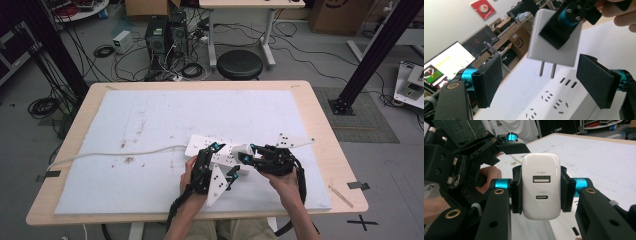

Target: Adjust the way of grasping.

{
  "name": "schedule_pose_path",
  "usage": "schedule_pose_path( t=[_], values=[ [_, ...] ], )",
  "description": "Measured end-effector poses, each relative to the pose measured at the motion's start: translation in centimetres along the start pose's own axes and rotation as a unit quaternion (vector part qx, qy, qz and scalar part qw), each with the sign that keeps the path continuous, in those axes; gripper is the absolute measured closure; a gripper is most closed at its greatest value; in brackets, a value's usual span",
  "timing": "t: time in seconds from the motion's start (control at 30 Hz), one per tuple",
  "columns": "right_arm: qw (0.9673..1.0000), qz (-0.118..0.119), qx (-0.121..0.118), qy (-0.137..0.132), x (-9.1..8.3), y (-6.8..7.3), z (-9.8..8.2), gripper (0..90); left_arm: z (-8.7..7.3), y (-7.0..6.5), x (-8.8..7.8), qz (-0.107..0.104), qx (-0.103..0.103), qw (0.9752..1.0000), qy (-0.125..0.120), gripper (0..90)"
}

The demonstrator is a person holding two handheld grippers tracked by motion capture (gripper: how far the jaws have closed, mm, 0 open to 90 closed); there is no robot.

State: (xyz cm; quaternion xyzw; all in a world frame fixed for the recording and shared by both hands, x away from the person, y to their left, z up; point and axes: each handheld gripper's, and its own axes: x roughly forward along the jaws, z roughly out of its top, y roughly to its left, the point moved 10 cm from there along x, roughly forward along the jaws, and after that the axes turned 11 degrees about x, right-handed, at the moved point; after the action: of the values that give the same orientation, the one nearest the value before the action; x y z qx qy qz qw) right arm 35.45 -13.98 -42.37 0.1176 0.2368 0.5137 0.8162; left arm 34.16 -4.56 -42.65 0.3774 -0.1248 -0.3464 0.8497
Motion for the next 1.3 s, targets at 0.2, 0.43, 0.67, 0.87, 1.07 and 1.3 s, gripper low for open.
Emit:
schedule_pose_path(
  t=[0.2, 0.43, 0.67, 0.87, 1.07, 1.3],
  values=[
    [0.9999, -0.009, -0.003, -0.006, -0.6, -0.4, 0.6, 63.1, -0.8, 1.3, -1.0, 0.004, -0.048, 0.9988, -0.006, 21.2],
    [0.9998, -0.017, -0.013, -0.002, -0.9, -0.6, 0.9, 63.1, -2.4, 3.2, -2.5, 0.012, -0.113, 0.9935, -0.004, 21.2],
    [0.9994, -0.028, -0.022, -0.002, -1.1, -0.8, 1.2, 63.1, -4.8, 4.9, -3.9, 0.030, -0.172, 0.9845, 0.014, 21.2],
    [0.9989, -0.034, -0.032, -0.005, -1.4, -1.1, 1.4, 63.1, -7.4, 6.4, -5.8, 0.056, -0.223, 0.9727, 0.030, 21.2],
    [0.9982, -0.047, -0.038, -0.005, -1.5, -1.6, 1.4, 63.1, -9.4, 8.1, -7.9, 0.086, -0.258, 0.9611, 0.045, 21.2],
    [0.9972, -0.060, -0.044, 0.004, -1.9, -2.1, 1.4, 63.1, -11.8, 9.4, -10.2, 0.118, -0.294, 0.9460, 0.068, 21.2]
  ],
)
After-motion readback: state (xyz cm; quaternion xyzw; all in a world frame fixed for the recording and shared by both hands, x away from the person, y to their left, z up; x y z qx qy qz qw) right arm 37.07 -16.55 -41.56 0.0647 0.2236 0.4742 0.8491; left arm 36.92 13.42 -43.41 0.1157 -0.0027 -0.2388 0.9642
